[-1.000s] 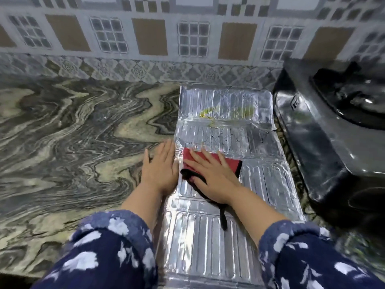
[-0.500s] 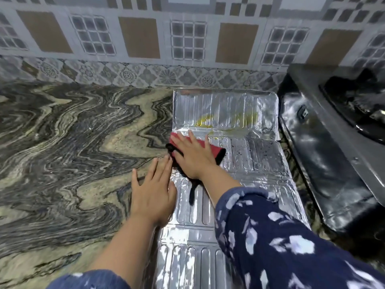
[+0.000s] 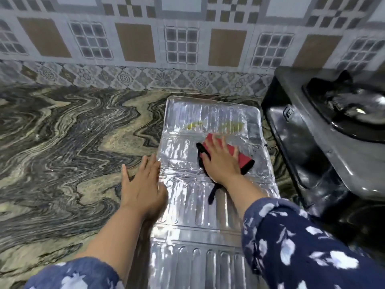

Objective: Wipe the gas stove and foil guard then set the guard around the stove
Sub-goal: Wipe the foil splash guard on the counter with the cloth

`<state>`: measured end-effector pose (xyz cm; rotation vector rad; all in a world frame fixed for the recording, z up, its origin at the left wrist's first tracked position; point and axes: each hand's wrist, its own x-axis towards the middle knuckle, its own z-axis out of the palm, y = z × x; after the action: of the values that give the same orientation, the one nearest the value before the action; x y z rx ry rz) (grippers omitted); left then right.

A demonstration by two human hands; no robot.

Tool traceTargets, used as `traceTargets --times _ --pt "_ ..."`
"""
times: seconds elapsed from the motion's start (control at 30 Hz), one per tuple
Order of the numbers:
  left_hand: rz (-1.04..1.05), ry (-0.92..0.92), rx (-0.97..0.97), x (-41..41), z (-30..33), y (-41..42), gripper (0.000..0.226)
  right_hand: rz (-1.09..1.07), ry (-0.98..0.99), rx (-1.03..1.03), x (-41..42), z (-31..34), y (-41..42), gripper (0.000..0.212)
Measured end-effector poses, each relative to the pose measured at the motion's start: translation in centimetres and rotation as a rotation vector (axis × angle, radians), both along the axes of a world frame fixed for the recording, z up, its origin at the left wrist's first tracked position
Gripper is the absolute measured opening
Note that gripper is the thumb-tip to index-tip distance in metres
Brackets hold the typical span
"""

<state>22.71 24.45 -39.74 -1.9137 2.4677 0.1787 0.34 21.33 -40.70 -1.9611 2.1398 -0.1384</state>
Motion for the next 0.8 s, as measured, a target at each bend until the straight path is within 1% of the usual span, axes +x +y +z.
traceTargets --times 0.07,0.13,0.2,0.3,0.37,0.5,0.57,0.63,0.7,0.8 --pt "0.009 -0.029 -0.044 -0.4 0.7 -0.5 0.071 0.057 -0.037 -0.013 1.5 0.3 0.5 0.059" --pt "-0.018 0.018 -0.051 -1.7 0.8 -1.3 0.068 0.112 -0.041 -0.045 2.6 0.6 0.7 0.059" --pt "-0.05 0.085 -0.008 -3.1 0.1 -1.8 0.064 0.175 -0.044 -0.061 3.0 0.9 0.9 0.057" --pt "-0.011 0.132 -0.045 -3.8 -1.7 -2.2 0.068 0.243 -0.054 -0.063 1.5 0.7 0.8 0.054" --pt "0.004 0.138 -0.07 -3.6 -2.4 -2.4 0.069 0.196 -0.005 -0.064 -1.0 0.4 0.3 0.057" --pt "-0.01 0.131 -0.081 -3.7 -2.6 -2.5 0.07 -0.063 0.06 -0.02 -6.3 0.0 0.8 0.061" --pt "-0.01 0.123 -0.08 -3.8 -2.5 -2.3 0.07 -0.173 0.084 0.002 -6.3 -0.1 1.9 0.062" --pt "-0.014 0.127 -0.074 -3.9 -2.5 -2.2 0.072 -0.256 0.107 0.0 -4.1 -0.1 2.9 0.063" --pt "-0.02 0.133 -0.072 -3.9 -2.4 -2.2 0.074 -0.264 0.095 -0.009 -1.2 -0.1 3.5 0.064" --pt "-0.023 0.124 -0.074 -3.9 -2.4 -2.1 0.078 -0.13 0.06 0.0 1.2 -0.1 2.4 0.064"
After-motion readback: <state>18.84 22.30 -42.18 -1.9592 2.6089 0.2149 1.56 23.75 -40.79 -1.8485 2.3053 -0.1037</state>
